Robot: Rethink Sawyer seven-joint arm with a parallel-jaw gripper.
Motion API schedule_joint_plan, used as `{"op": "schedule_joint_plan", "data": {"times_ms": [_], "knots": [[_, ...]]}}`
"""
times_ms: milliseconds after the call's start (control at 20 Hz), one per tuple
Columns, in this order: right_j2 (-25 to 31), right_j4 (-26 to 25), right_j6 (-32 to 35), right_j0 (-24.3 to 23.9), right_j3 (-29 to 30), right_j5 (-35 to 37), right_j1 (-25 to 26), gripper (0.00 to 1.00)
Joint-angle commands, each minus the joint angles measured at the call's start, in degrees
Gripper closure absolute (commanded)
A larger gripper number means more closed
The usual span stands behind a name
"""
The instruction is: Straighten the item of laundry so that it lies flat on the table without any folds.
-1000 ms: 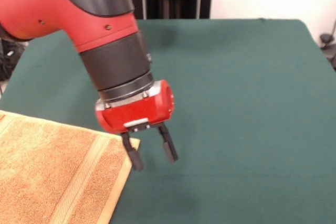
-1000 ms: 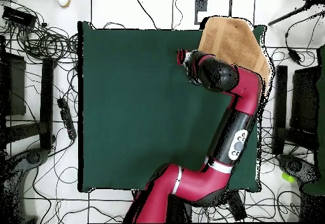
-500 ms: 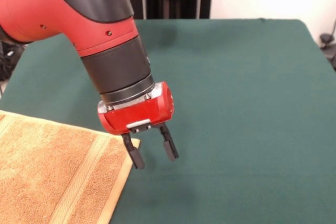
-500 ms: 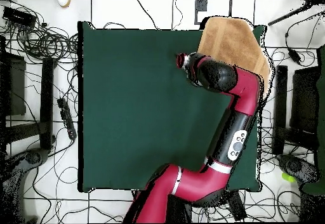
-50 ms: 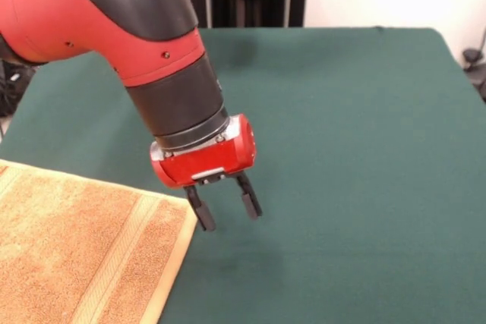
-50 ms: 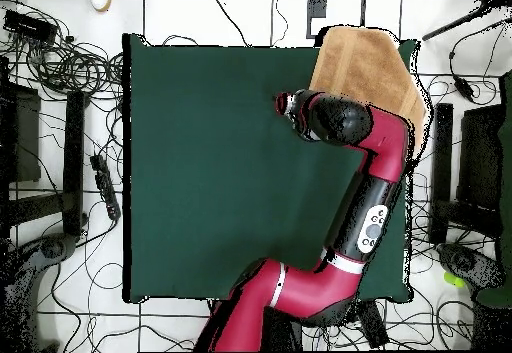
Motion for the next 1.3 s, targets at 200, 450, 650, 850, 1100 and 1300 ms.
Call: {"op": "schedule_joint_plan", "data": {"times_ms": [200, 450, 650, 850, 1100, 1300], "knots": [[-6.2, -15.2, -7.1, -3.0, 1.4, 23.9, 4.1, 0.00], [-6.4, -20.7, -9.4, -4.5, -3.2, 26.7, 7.0, 0.00], [-5.2, -20.0, -9.9, -4.0, -1.6, 26.1, 6.4, 0.00], [0.0, -18.5, -4.8, -1.5, -4.0, 22.4, 9.9, 0.00], [6.4, -13.2, -1.6, 3.1, -1.1, 6.3, 11.2, 0.00], [6.7, -13.5, 1.2, 4.7, 4.8, 2.9, 7.8, 0.00]]}}
